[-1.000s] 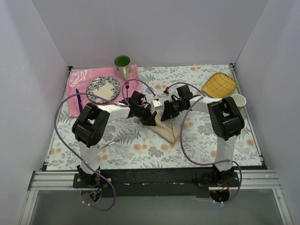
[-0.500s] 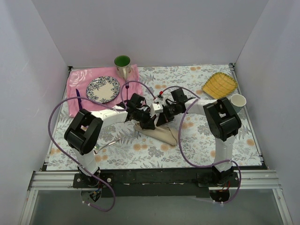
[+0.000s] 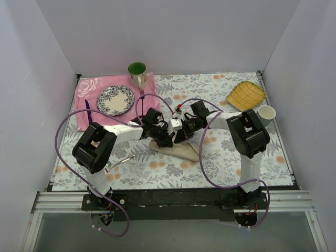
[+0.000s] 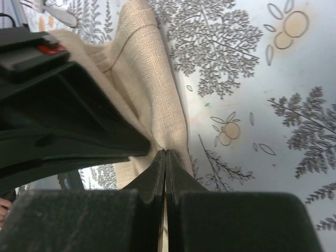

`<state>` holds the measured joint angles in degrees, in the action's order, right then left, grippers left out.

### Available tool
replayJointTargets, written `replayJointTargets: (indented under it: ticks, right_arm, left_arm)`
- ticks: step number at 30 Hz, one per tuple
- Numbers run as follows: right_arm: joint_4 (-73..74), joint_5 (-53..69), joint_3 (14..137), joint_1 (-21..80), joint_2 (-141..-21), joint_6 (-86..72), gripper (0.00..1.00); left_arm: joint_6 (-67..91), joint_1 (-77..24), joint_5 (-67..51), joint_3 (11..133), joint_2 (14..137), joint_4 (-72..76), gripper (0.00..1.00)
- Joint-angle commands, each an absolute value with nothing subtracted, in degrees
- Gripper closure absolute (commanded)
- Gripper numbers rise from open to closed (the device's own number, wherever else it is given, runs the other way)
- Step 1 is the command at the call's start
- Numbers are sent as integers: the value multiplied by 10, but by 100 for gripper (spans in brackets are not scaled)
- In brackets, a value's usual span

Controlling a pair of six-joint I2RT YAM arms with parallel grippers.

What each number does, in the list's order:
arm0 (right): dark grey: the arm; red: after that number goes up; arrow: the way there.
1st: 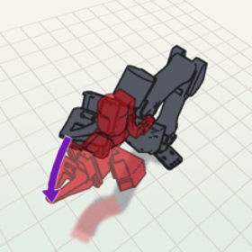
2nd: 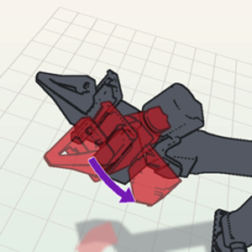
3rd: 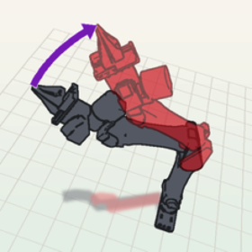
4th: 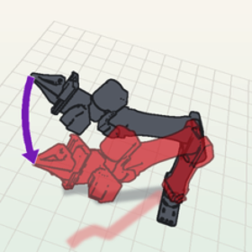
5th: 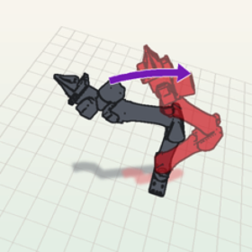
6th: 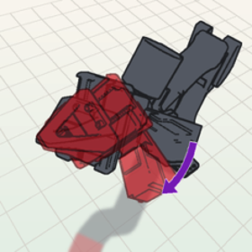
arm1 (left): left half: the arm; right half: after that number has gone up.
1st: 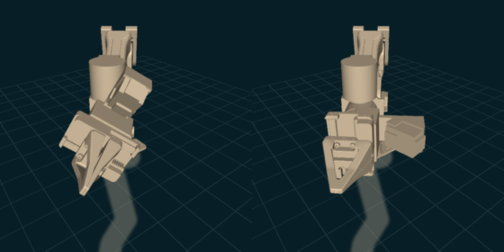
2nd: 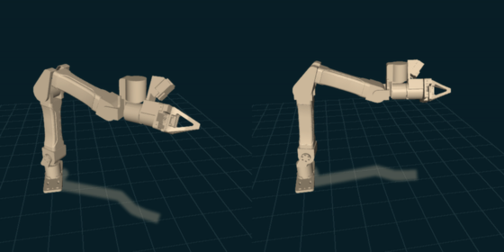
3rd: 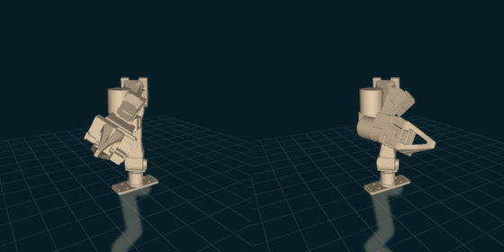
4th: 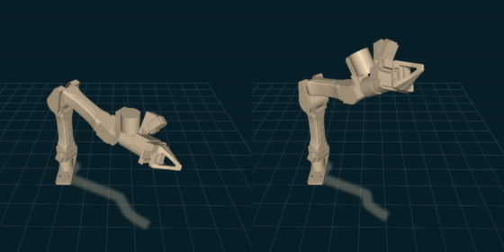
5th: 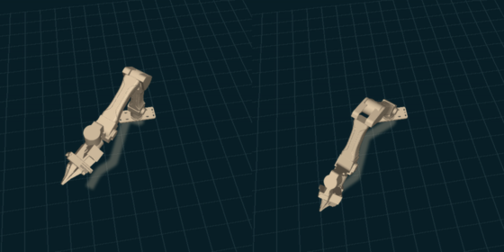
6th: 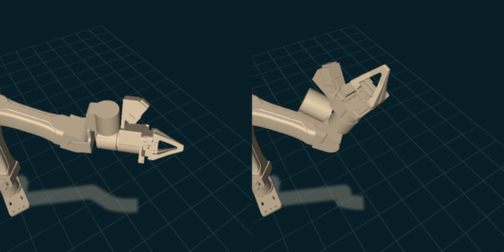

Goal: Fold the napkin into a case and place the utensils inside
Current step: Stuff the top corner of the smaller-rectangle-folded napkin into the folded napkin.

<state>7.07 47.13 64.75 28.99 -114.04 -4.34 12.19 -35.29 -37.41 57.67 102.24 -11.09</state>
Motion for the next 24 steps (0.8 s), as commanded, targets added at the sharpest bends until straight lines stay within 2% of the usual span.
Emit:
replayJointTargets:
  ticks: [1,14,22,23,24]
  right_arm:
    - [76,535,655,292,-1149,-45,99]
    - [103,549,696,289,-1158,-40,98]
    - [206,543,750,264,-1107,22,66]
    - [213,535,737,263,-1100,31,58]
    - [217,532,730,262,-1097,48,54]
  left_arm:
    - [94,-352,-343,536,993,-47,100]
    - [67,-356,-347,545,1020,-59,100]
    - [77,-355,-354,562,1039,-103,100]
    - [79,-355,-356,562,1041,-105,100]
    - [79,-356,-359,564,1042,-105,100]
